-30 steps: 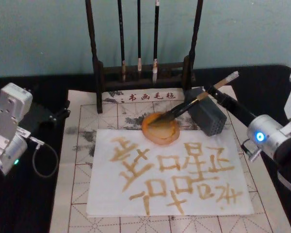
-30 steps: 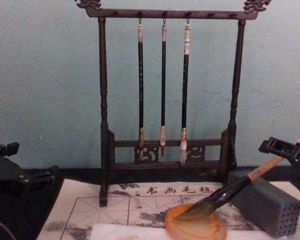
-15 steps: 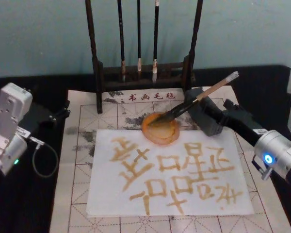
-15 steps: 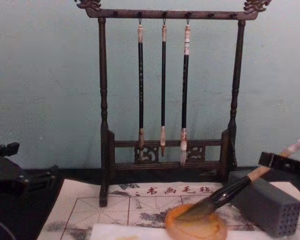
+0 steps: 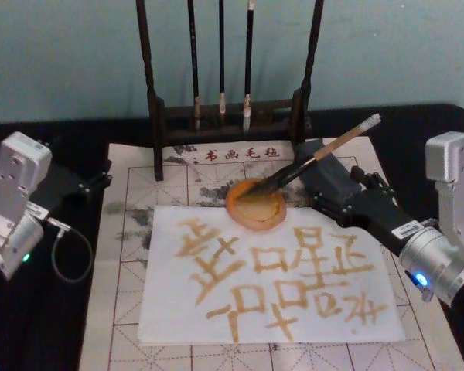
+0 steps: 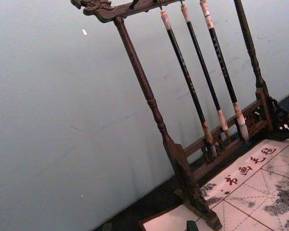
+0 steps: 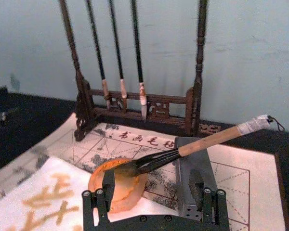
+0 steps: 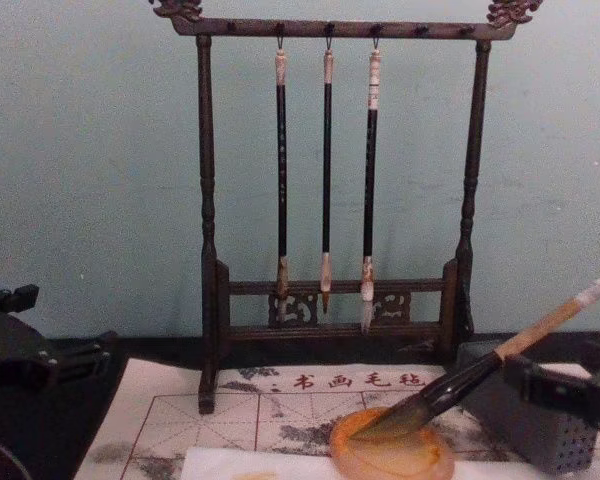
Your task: Pick up the brush from the inkstone, write on the paper, then place the brush back to its original position.
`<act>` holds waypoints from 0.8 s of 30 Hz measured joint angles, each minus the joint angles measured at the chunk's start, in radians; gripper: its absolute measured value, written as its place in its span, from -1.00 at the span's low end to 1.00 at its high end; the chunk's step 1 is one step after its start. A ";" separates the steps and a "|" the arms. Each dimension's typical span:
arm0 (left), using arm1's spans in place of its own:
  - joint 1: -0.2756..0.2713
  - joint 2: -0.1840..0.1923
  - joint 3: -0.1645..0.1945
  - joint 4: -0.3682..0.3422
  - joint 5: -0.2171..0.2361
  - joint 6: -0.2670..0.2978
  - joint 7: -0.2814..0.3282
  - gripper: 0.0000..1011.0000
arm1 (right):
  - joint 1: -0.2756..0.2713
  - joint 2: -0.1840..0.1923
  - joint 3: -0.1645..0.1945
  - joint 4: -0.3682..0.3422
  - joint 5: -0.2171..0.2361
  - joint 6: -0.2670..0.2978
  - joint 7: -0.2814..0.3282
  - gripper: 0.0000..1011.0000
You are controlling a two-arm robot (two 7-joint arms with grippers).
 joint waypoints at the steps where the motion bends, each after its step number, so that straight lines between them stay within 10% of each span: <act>1: 0.000 0.000 0.000 0.000 0.000 0.000 0.000 0.98 | 0.000 0.003 -0.007 0.005 -0.028 -0.013 0.005 0.98; 24: 0.000 0.000 0.000 0.000 0.000 0.000 0.000 0.98 | 0.005 0.029 -0.042 0.019 -0.172 0.006 0.069 0.98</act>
